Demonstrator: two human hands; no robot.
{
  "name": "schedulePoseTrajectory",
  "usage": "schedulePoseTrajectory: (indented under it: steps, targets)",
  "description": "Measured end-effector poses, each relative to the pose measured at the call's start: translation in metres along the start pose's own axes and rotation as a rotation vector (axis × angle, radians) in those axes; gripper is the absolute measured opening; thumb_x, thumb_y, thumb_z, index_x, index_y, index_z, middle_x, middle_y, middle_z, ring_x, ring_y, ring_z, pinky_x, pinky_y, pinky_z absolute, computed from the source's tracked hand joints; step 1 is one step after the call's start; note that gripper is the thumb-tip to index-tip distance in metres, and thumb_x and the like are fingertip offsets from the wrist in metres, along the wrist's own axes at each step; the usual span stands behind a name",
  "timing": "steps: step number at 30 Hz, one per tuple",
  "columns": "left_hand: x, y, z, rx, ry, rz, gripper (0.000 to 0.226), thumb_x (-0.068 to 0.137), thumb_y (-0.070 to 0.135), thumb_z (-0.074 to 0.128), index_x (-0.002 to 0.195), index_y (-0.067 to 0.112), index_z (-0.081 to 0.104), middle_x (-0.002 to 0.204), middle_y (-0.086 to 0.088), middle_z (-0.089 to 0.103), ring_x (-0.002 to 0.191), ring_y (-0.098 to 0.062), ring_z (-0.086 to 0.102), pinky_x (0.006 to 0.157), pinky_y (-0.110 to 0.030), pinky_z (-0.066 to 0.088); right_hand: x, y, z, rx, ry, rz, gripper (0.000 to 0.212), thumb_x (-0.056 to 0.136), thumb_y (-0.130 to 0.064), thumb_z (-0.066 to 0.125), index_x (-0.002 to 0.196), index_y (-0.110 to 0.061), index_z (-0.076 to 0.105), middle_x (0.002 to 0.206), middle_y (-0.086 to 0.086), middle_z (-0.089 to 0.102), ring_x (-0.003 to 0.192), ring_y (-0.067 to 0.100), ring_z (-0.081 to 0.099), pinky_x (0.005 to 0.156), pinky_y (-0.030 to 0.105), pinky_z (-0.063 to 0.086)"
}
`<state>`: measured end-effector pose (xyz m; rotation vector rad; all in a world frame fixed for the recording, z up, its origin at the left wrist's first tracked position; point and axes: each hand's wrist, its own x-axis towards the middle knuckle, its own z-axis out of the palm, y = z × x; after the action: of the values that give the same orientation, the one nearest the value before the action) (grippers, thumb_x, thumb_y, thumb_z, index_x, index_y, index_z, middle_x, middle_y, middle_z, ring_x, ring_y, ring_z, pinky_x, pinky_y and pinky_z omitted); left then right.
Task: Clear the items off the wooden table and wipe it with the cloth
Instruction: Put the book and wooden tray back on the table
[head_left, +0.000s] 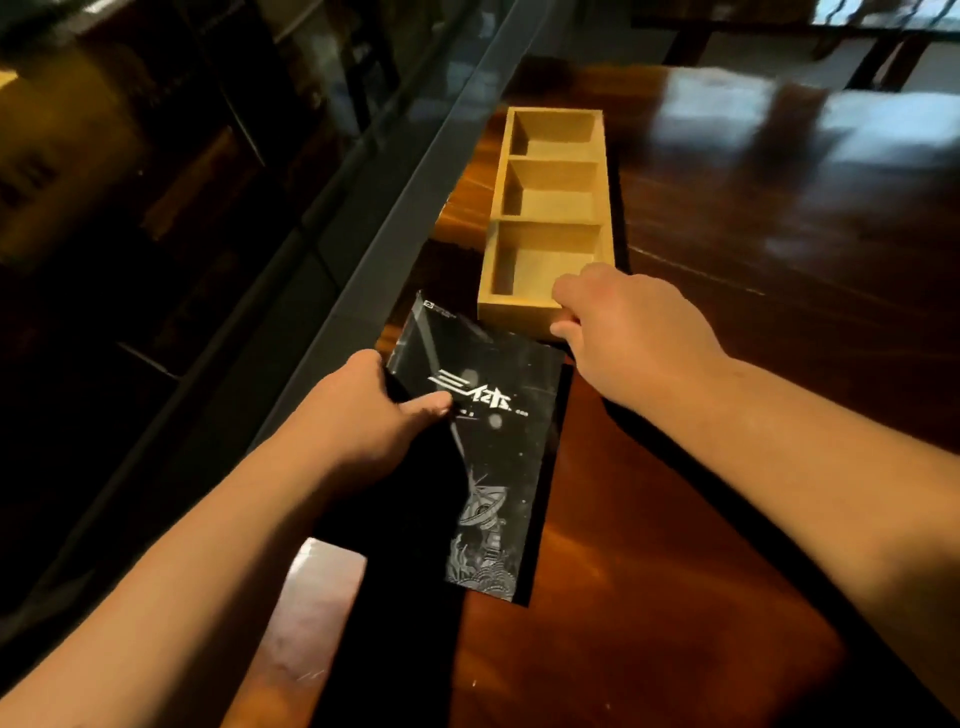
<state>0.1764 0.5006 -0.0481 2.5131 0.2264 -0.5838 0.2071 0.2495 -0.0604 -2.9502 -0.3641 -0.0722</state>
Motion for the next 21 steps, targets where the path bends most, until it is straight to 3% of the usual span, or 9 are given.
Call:
schedulePoseTrajectory:
  steps: [2,4,8,12,14,17,21]
  targets:
    - [-0.007,0.008,-0.008,-0.008,0.086,0.036,0.043,0.082,0.067,0.071,0.090,0.030,0.051,0.086,0.006,0.063,0.074,-0.010,0.059,0.054,-0.030,0.037,-0.020,0.031,-0.016,-0.011,-0.008,0.037,0.018,0.099,-0.035,0.059,0.090,-0.034,0.043,0.085,-0.009,0.045,0.064,0.009,0.042,0.049,0.028,0.030]
    - [-0.011,0.020,-0.018,-0.048,0.151,0.074,0.049,0.076,0.075,0.070,0.094,0.031,0.057,0.088,0.007,0.068,0.077,-0.011,0.064,0.058,-0.033,0.044,-0.046,0.064,-0.035,-0.022,-0.011,0.074,0.023,0.098,-0.037,0.059,0.088,-0.039,0.038,0.081,-0.013,0.041,0.063,0.004,0.040,0.048,0.025,0.029]
    - [-0.020,0.078,-0.028,-0.329,0.165,0.109,0.070,0.058,0.082,0.078,0.106,0.032,0.069,0.090,0.001,0.081,0.079,-0.026,0.079,0.073,-0.056,0.063,-0.109,0.125,-0.072,-0.043,-0.027,0.168,0.020,0.097,-0.040,0.056,0.086,-0.040,0.040,0.077,-0.016,0.038,0.063,0.004,0.041,0.049,0.026,0.030]
    - [-0.010,0.164,-0.002,-0.406,0.144,0.190,0.050,0.066,0.068,0.085,0.102,0.038,0.070,0.088,0.005,0.081,0.075,-0.018,0.080,0.069,-0.047,0.064,-0.175,0.170,-0.099,-0.055,-0.028,0.231,0.008,0.096,-0.041,0.056,0.092,-0.035,0.050,0.081,-0.014,0.039,0.069,0.011,0.042,0.053,0.032,0.040]
    - [0.000,0.208,0.023,-0.370,0.097,0.228,0.043,0.076,0.059,0.083,0.106,0.032,0.069,0.092,0.002,0.081,0.076,-0.018,0.079,0.068,-0.043,0.064,-0.204,0.185,-0.107,-0.043,-0.029,0.256,0.007,0.095,-0.038,0.059,0.094,-0.034,0.053,0.083,-0.015,0.037,0.069,0.012,0.040,0.053,0.031,0.039]
    - [0.013,0.263,0.065,-0.331,0.051,0.242,0.039,0.087,0.048,0.079,0.114,0.024,0.063,0.096,-0.001,0.076,0.072,-0.017,0.077,0.054,-0.031,0.058,-0.241,0.207,-0.112,-0.048,-0.029,0.277,0.006,0.096,-0.036,0.059,0.095,-0.031,0.056,0.085,-0.013,0.042,0.068,0.013,0.040,0.051,0.031,0.040]
    - [0.018,0.307,0.118,-0.327,0.002,0.248,0.038,0.091,0.046,0.076,0.114,0.020,0.063,0.101,-0.004,0.074,0.084,-0.023,0.074,0.064,-0.035,0.057,-0.276,0.235,-0.112,-0.032,-0.018,0.302,0.011,0.099,-0.036,0.056,0.090,-0.031,0.053,0.084,-0.012,0.045,0.067,0.013,0.041,0.051,0.031,0.045]
